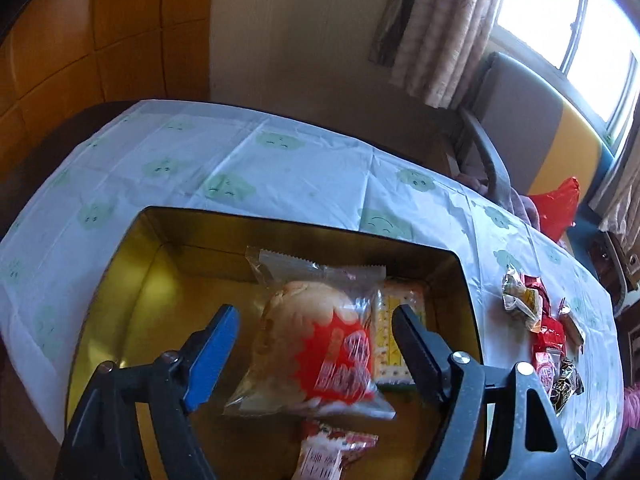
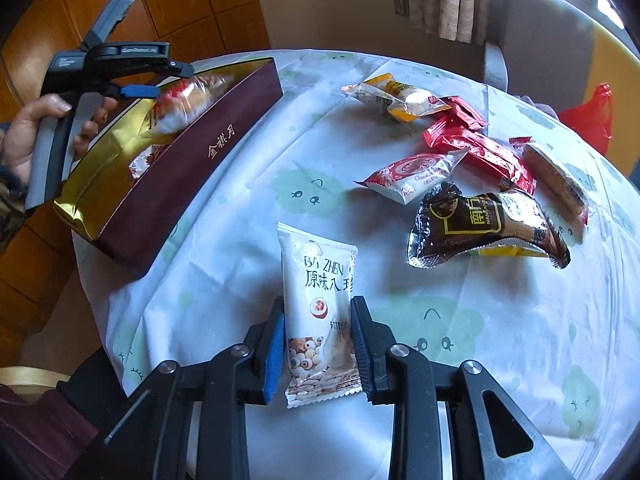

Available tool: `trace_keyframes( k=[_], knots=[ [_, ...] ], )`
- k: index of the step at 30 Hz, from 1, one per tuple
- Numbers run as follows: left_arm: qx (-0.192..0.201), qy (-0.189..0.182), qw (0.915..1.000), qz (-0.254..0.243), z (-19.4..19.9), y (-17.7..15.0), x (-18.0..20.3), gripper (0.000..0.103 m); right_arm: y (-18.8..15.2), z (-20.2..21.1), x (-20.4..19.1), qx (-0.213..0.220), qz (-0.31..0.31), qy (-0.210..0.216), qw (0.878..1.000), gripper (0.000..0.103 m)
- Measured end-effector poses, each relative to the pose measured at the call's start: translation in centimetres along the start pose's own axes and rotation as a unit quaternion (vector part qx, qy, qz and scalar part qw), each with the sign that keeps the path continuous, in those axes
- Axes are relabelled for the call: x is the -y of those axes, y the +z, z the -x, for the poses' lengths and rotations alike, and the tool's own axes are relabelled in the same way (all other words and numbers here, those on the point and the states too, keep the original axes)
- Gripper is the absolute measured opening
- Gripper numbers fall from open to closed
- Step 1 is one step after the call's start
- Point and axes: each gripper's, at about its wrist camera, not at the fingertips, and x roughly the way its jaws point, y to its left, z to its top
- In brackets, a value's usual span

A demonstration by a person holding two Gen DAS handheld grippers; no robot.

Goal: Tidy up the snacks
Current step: 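Lower the cake bag into the tin and open the left tool, then carry the white nut pouch into the tin and open the right tool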

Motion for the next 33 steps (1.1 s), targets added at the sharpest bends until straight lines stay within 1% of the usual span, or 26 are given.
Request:
trace_keyframes(
  k=[3, 6, 8, 13, 18, 23, 28, 33],
  knots=[
    [0.016, 0.019, 0.9996, -0.009, 2.2, -1.8, 0.2, 0.079, -0.1, -0.1, -0.2, 0.002, 0.002, -0.004, 1.000, 0.032],
    [0.041, 0.041, 0.9975, -0.040, 4.9, -4.2, 0.9, 0.079, -0.1, -0.2, -0.3, 0.005, 0.003, -0.009, 1.000, 0.032],
    [0.051, 0.053, 0.9958, -0.054, 6.2, -5.6, 1.4, 0.079, -0.2, -0.2, -0.4, 0.007, 0.002, -0.012, 1.000, 0.032],
    [0.059, 0.057, 0.9949, -0.059, 8.6, -8.5, 1.9, 0.079, -0.3, -0.1, -0.5, 0.013, -0.001, -0.021, 1.000, 0.032],
    [0.052, 0.060, 0.9949, -0.061, 9.5, -10.2, 2.0, 0.079, -0.2, 0.1, -0.6, 0.018, -0.014, -0.029, 0.999, 0.031],
    [0.047, 0.058, 0.9955, -0.058, 9.8, -11.3, 1.6, 0.079, 0.2, 0.7, -0.9, 0.025, -0.031, -0.013, 0.999, 0.031],
    [0.041, 0.056, 0.9963, -0.051, 9.8, -11.8, 0.9, 0.079, 1.3, 1.7, -2.5, 0.039, -0.030, 0.017, 0.999, 0.031],
    [0.036, 0.058, 0.9968, -0.042, 9.6, -12.0, 0.3, 0.079, 2.9, 2.5, -4.9, 0.049, -0.029, 0.061, 0.997, 0.031]
  ],
)
